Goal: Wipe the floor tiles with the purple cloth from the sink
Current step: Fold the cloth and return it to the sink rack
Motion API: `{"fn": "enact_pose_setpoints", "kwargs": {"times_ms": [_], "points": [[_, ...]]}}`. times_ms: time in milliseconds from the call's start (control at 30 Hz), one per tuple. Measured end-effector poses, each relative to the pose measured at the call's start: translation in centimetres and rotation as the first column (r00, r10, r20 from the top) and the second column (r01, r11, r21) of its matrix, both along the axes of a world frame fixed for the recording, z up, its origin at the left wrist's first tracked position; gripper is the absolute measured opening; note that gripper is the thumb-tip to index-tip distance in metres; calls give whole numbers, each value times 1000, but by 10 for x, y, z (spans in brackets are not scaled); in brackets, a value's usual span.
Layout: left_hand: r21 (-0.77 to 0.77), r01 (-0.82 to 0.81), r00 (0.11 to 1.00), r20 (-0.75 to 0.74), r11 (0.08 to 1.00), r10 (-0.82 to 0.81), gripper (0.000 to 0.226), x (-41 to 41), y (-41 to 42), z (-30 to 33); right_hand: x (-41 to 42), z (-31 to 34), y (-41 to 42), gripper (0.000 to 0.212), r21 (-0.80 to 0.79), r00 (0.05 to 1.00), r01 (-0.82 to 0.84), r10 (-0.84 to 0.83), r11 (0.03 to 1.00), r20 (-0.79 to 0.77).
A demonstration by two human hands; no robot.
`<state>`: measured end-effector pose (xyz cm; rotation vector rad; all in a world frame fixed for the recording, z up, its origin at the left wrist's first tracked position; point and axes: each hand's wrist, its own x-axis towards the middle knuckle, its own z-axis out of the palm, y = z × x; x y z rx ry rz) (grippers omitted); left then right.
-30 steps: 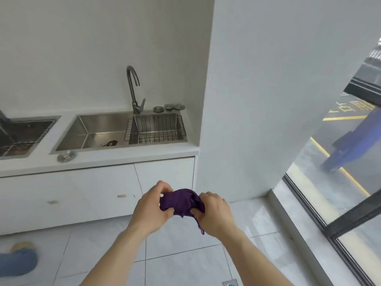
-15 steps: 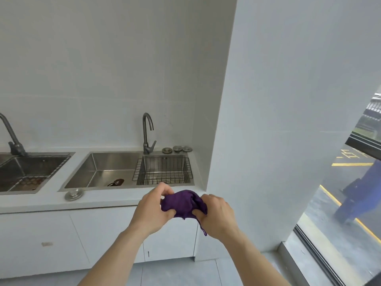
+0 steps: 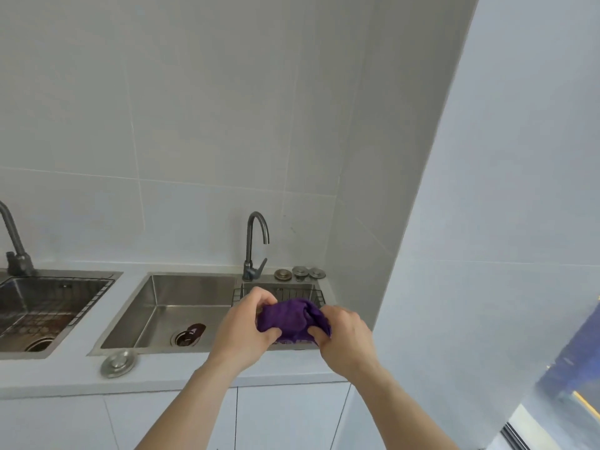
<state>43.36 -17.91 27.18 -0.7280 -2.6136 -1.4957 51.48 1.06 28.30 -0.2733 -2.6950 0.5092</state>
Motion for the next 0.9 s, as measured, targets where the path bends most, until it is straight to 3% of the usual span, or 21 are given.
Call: {"fn": "enact_pose_setpoints", "kwargs": {"times_ms": [300, 567, 900], "points": [[-18, -25, 1000, 19, 1000, 25, 52, -81, -14, -27, -83, -21, -16, 12, 0, 998, -16, 16, 1000, 55], [-50, -39, 989, 141, 998, 46, 53, -163, 11, -82, -170, -71, 13, 7, -99, 988, -38, 52, 994, 143], [-254, -45, 941, 313, 966, 126, 48, -291, 84, -157, -313, -165, 85, 9, -271, 923, -7, 111, 963, 369]]}}
